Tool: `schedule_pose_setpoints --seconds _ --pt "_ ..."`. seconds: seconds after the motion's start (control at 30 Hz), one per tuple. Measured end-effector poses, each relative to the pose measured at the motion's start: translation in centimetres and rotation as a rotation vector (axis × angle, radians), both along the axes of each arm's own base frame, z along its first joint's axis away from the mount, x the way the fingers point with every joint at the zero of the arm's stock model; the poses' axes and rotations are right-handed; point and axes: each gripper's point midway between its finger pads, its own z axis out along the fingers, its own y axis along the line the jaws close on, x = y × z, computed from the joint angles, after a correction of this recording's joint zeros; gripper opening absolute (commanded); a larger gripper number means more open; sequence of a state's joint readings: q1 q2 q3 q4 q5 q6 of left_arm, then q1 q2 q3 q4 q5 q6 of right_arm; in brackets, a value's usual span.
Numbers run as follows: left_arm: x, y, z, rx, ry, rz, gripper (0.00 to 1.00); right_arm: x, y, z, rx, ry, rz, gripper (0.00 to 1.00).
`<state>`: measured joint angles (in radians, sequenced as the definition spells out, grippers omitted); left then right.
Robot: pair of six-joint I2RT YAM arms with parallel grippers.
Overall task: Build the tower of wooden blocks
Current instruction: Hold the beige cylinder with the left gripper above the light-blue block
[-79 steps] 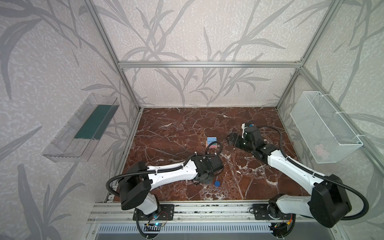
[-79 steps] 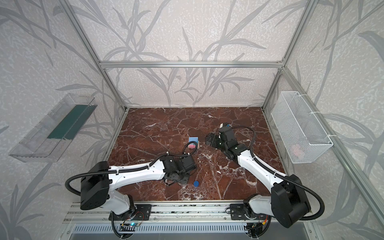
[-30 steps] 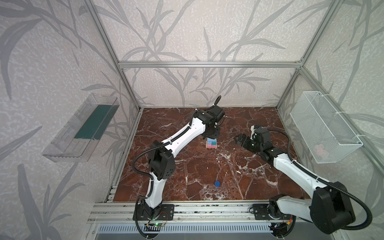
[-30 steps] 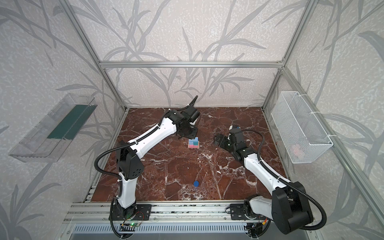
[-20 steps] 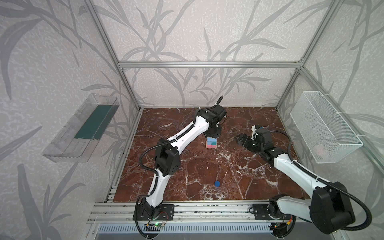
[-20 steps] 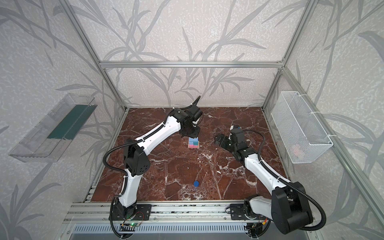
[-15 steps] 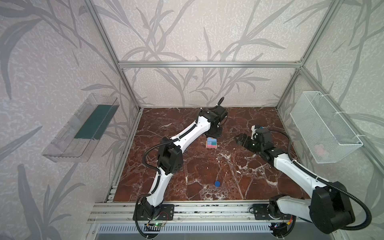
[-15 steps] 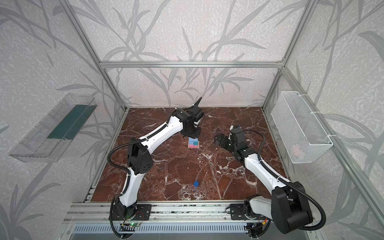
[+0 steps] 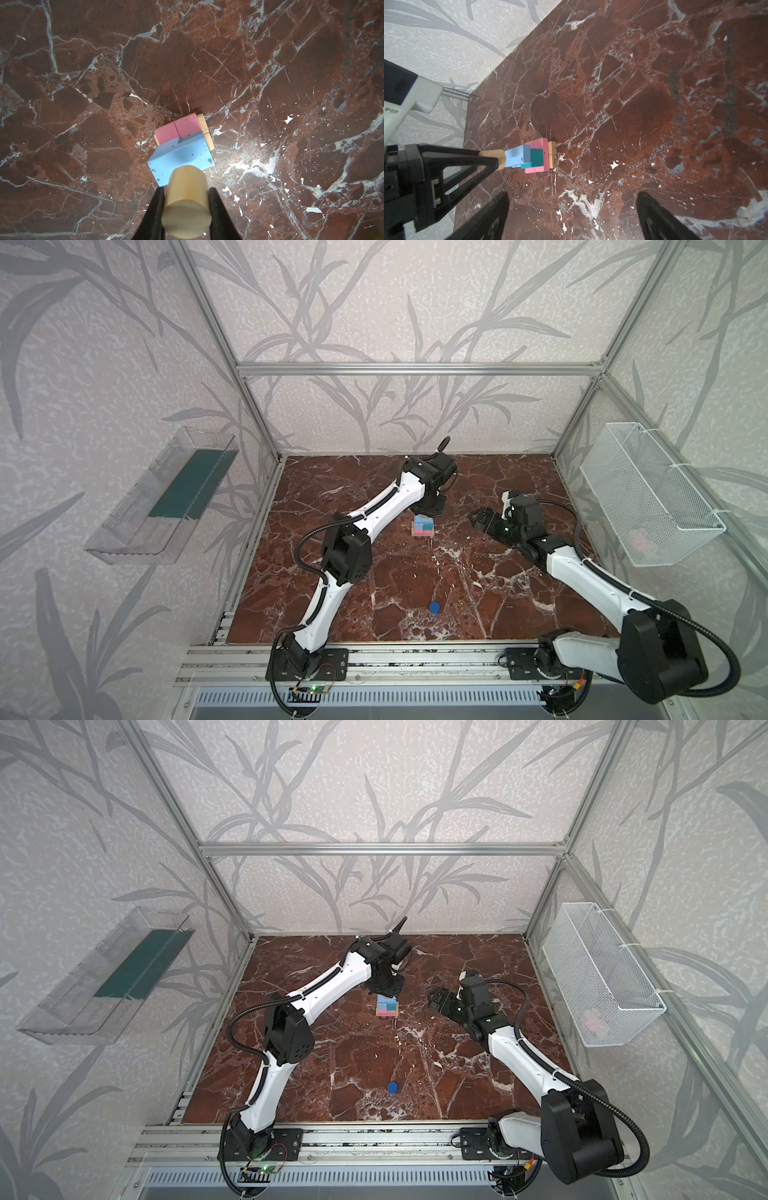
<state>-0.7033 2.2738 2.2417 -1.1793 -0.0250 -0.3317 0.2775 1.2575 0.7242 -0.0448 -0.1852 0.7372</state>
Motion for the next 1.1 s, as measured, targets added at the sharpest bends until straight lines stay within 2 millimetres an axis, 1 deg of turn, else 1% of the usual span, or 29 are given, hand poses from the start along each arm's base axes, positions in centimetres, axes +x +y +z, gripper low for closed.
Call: schedule_pose_setpoints --seconds 0.17,0.47,1.1 --pt "0.1 0.3 -0.2 0.005 0.006 0.007 0.00 0.1 0.1 -0.1 0.001 -0.002 0.000 0.95" --pt "0.3 0.6 -1.5 0.023 0.028 0.013 0.00 0.2 0.2 0.1 0.006 -0.008 0.004 0.95" --pt "0.4 0.7 -1.7 0.021 0.034 0.017 0.01 0.3 0.2 -0.3 0.008 0.003 0.003 0.95"
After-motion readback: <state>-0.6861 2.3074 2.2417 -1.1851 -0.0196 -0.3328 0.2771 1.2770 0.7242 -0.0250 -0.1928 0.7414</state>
